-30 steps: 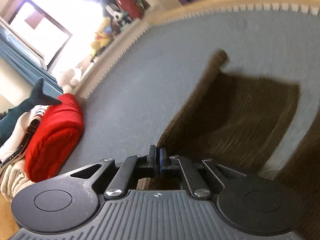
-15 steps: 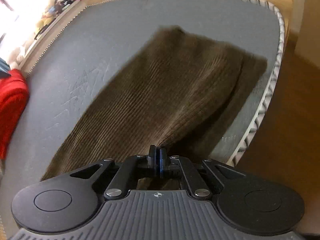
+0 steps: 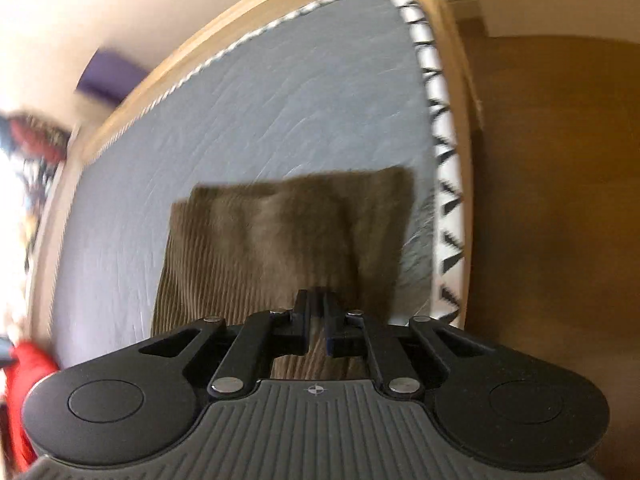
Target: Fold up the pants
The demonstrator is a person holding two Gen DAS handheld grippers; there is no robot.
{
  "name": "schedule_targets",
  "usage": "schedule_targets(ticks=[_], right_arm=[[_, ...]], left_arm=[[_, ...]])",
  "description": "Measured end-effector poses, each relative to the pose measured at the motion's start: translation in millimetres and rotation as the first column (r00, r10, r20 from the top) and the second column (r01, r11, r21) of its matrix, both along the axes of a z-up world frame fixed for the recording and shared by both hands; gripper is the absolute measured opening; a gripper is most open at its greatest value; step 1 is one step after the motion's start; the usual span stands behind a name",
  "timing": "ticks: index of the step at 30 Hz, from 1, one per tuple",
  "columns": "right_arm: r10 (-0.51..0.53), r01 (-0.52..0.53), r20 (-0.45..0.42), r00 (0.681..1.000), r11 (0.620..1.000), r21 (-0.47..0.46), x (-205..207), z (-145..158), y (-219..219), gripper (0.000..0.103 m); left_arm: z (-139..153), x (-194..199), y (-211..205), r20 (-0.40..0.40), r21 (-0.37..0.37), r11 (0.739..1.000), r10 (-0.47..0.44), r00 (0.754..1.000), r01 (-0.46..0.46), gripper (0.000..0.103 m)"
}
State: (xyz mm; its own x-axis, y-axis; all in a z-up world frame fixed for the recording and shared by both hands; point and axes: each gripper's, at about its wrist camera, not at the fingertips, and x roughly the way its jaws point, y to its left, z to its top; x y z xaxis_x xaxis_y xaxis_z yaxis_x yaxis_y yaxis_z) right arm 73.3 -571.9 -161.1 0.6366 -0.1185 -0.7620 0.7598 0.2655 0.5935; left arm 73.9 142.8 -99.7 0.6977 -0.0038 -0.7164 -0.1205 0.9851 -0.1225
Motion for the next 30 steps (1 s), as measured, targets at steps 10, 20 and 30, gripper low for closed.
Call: schedule_targets(ticks=[10,20,30], right_arm=[[0.051,-0.052,0.012,0.999,0.998,0.039,-11,-5,5,0.024],[0.049,-0.049,-0.012,0.999,0.999,-0.002,21,-15,2,0.029],[0.004,0.012,0.070,0.998,0.972,-0.233,6,21,-4,0.000]], left_arm=[[-23,16,15,-0.085,-0.047,0.998,0.029,0.996,-0.033,0.031],[-24,23,14,-0.087,-0.043,0.999,0.021,0.996,-0.025,0.031],[-24,23,15,-0.084,-0.051,0.998,0.027,0.996,-0.032,0.031]])
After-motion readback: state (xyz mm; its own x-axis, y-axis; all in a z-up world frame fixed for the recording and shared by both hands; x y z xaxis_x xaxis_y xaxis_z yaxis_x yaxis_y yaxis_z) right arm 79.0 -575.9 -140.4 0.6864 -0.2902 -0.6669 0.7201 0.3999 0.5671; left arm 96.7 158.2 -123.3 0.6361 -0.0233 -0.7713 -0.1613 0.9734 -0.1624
